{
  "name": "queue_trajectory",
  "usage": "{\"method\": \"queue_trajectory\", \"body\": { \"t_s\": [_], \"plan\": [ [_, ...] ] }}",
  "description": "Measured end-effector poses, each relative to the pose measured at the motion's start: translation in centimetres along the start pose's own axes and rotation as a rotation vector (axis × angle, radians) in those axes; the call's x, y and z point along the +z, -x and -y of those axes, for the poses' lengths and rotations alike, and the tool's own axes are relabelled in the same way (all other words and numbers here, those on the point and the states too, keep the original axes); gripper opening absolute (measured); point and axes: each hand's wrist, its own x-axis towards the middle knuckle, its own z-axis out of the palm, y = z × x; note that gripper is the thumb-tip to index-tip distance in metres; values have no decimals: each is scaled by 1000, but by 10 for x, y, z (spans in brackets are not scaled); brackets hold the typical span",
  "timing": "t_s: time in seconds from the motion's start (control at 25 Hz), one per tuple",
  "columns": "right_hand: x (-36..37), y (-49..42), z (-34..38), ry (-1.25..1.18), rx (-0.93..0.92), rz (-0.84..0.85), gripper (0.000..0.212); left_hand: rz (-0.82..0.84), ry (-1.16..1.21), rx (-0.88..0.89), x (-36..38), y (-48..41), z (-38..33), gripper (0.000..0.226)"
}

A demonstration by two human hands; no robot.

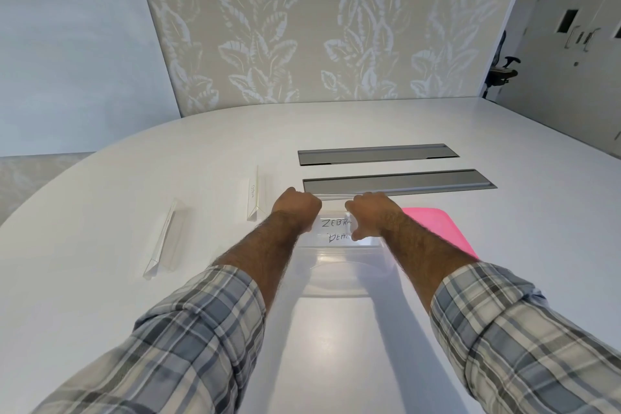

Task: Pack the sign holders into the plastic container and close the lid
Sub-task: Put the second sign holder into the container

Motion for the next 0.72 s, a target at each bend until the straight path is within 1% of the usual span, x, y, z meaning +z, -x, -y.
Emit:
{"method": "queue_trajectory", "body": {
  "t_s": [0.12,0.52,0.72],
  "plan": [
    [5,0,2,0,-3,34,57,7,-63,22,2,0,-6,16],
    [17,-3,3,17,-16,100,54,67,0,-12,12,-2,-15,19],
    [20,-5,4,13,-23,104,53,59,4,-15,17,-4,-16,21]
  ]
}}
